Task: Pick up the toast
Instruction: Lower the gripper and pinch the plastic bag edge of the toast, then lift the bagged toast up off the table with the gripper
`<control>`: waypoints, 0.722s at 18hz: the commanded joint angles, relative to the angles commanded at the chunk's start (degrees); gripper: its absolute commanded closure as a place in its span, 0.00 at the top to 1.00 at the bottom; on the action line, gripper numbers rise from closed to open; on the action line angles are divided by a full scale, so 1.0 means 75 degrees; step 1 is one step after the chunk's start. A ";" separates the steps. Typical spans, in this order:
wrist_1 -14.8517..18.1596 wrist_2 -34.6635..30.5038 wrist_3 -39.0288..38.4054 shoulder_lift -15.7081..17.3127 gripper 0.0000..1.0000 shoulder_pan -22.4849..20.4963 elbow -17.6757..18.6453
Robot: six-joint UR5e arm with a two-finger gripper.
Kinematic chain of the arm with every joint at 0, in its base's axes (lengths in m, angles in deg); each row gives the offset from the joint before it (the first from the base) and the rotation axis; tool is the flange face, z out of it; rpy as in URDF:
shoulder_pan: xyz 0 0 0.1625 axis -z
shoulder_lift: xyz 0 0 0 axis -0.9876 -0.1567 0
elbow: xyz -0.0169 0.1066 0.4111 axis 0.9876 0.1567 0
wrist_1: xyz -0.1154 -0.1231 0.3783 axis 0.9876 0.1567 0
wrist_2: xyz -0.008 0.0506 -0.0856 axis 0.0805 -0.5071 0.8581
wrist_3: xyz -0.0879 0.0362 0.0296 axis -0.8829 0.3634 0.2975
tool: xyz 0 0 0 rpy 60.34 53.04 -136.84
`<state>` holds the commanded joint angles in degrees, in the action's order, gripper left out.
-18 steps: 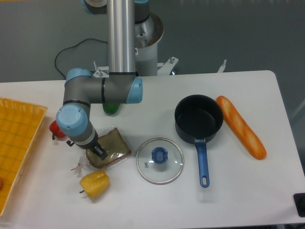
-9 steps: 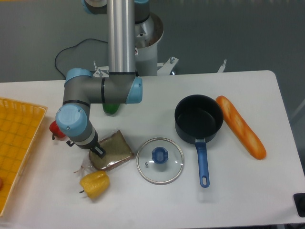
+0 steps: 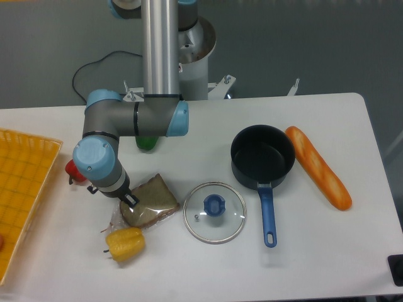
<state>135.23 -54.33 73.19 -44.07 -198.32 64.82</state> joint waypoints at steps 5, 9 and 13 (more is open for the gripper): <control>0.0420 0.0000 0.0187 0.0246 0.00 -0.0070 -0.0140; 0.0937 0.0000 0.0598 0.0433 0.00 -0.0106 -0.0328; 0.0961 0.0012 0.0609 0.0621 0.00 -0.0187 -0.0328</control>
<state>142.44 -54.24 77.76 -39.41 -199.72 62.36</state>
